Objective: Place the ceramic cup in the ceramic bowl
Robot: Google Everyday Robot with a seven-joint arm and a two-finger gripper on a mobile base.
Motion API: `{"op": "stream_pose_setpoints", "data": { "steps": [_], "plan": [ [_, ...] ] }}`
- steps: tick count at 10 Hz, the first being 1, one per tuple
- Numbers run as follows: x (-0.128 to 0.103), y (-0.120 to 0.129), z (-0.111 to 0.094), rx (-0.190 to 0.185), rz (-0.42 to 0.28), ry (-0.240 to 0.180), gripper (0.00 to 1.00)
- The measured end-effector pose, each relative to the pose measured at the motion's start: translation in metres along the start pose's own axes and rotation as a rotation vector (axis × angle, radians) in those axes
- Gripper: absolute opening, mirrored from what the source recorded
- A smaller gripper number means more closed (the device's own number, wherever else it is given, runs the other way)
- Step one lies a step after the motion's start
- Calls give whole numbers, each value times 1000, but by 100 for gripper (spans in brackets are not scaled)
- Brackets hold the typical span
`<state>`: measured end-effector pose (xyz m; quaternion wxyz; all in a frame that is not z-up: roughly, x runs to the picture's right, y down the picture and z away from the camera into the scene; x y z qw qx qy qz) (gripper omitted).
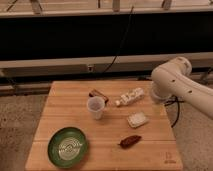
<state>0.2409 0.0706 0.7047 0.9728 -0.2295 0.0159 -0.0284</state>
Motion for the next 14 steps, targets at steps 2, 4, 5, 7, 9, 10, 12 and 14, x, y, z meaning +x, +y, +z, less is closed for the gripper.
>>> {"op": "stream_pose_setpoints", "data": {
  "steps": [2,4,5,7,9,10,12,14],
  "plan": [
    [-3,-6,0,20,-25,4,80],
    [-30,-17,2,56,-82,5,80],
    [-35,-21,2,69,-98,7,80],
    [-47,-29,3,103,-143,11,80],
    [-48,-32,3,117,-176,12,80],
    [-54,-35,4,124,-193,11,80],
    [-77,-43,5,140,-241,4,80],
    [-90,-49,6,155,-288,2,80]
  ]
}}
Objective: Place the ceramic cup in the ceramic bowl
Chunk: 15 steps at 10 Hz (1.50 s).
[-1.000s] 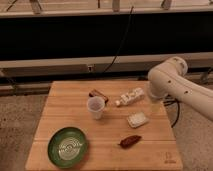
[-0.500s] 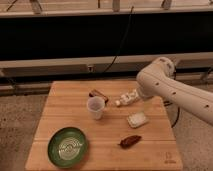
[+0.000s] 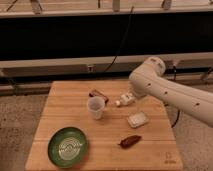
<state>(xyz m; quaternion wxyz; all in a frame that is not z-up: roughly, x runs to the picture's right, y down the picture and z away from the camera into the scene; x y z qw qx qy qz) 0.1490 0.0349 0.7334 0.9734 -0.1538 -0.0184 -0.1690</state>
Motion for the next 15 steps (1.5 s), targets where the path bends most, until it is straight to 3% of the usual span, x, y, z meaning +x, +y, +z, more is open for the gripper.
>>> {"op": "stream_pose_setpoints", "data": {
  "steps": [2,5,8,15],
  "plan": [
    [-3,-3,2,8,-41,-6,80],
    [-32,-18,5,18,-110,-26,80],
    [-43,-26,8,22,-181,-39,80],
    [-84,-32,21,15,-320,-83,80]
  ]
}}
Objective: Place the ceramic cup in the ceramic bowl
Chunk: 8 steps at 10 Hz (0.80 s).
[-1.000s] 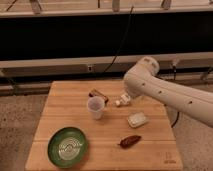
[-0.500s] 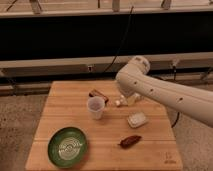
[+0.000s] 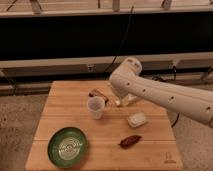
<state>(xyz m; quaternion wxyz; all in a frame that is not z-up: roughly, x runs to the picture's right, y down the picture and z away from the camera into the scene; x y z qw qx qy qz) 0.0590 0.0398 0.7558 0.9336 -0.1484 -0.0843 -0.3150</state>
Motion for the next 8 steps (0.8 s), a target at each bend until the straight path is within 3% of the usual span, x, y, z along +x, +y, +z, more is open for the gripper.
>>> {"op": "stream_pose_setpoints", "data": {
  "steps": [4,8],
  "plan": [
    [-38,-12,8,-20,-72,-42,80],
    [-59,-6,26,-47,-137,-76,80]
  ]
}}
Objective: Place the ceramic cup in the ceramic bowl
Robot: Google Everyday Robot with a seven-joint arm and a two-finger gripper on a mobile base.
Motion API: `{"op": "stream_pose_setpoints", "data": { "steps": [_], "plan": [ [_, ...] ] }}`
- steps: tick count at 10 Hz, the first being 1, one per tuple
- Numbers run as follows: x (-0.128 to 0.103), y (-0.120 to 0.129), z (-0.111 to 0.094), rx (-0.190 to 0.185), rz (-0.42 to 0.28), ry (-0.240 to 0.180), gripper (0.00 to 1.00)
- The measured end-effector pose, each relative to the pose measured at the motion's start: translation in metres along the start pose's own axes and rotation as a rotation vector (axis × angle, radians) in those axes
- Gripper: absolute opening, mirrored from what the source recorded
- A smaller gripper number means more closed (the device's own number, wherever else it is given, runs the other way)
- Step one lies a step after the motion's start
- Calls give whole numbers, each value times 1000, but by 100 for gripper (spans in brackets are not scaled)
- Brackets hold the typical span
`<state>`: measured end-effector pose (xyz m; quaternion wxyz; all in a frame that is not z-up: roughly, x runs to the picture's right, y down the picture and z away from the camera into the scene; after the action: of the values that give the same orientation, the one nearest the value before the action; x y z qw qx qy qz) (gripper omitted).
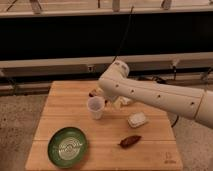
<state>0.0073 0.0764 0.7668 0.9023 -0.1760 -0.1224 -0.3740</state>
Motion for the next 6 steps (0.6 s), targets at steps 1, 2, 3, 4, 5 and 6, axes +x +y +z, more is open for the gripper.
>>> {"op": "stream_pose_setpoints", "data": {
  "steps": [1,2,3,4,5,6],
  "plan": [
    [-2,0,4,-1,-9,-7,80],
    [-5,-2,7,-1,-25,-18,80],
    [-10,-5,9,-3,-39,-30,80],
    [-13,-8,10,-3,-51,-36,80],
    [-18,-8,16,-7,-65,-48,80],
    [-20,-6,23,-10,-68,-54,80]
  ]
}}
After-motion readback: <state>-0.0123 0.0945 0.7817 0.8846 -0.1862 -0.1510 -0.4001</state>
